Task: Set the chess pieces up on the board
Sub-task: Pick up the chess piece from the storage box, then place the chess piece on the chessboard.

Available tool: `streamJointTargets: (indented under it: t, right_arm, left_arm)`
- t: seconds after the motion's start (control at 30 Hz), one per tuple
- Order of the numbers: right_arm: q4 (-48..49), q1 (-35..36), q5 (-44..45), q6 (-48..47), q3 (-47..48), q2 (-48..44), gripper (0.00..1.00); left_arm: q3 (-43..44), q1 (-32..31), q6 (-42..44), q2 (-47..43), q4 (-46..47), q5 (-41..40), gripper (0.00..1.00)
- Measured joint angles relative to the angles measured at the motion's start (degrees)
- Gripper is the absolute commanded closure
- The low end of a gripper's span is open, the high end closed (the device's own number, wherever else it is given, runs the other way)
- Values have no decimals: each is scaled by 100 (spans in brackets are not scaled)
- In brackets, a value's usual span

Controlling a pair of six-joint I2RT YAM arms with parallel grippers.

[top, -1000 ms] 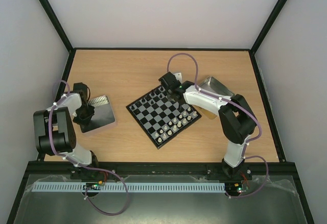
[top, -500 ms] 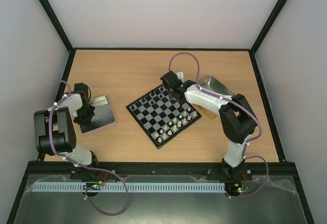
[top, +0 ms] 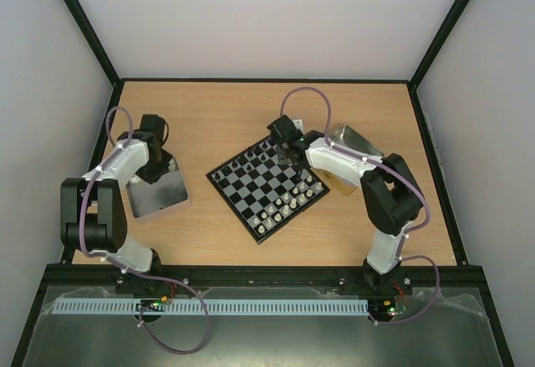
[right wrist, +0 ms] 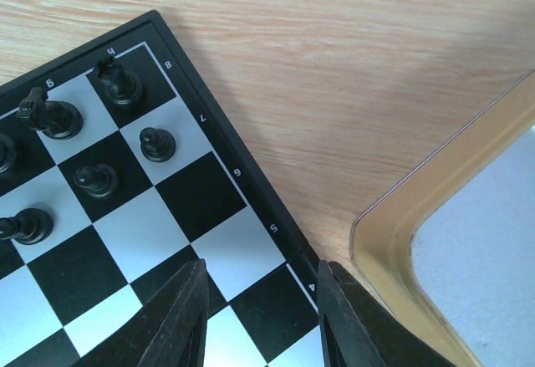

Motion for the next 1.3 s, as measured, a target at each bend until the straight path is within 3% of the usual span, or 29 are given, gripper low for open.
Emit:
streamJointTargets:
  t: [0.27,0.57,0.77,0.87,1.0,1.3]
  right_arm:
    - [393,-503,-1843,186,-358,-498,63]
    - [951,-603,-3475,654,-1266,-1558,55]
    - [1043,-861,-4400,874,-1633,-2203,47]
    - [1045,-892,-4690,916,-1633,-2472,42]
    - [1032,-892,-4857,914,-1631,-2850,41]
    - [791,-892,-4953,876,-1589,-3152,45]
  left_arm:
    - [61,-1276,791,-389,463,122,86]
    - [-850,-2745,1797,-1449,2201,1154,85]
    - [-1257,-3552,2553,-1488,3515,1644,84]
    - [-1270,-3947,3029,-1425,4210,1792,88]
    - [-1305,-4164,3709,-1257,4962,2225,93]
    - [-1456,-4190,5591,-1032,5980,3565,85]
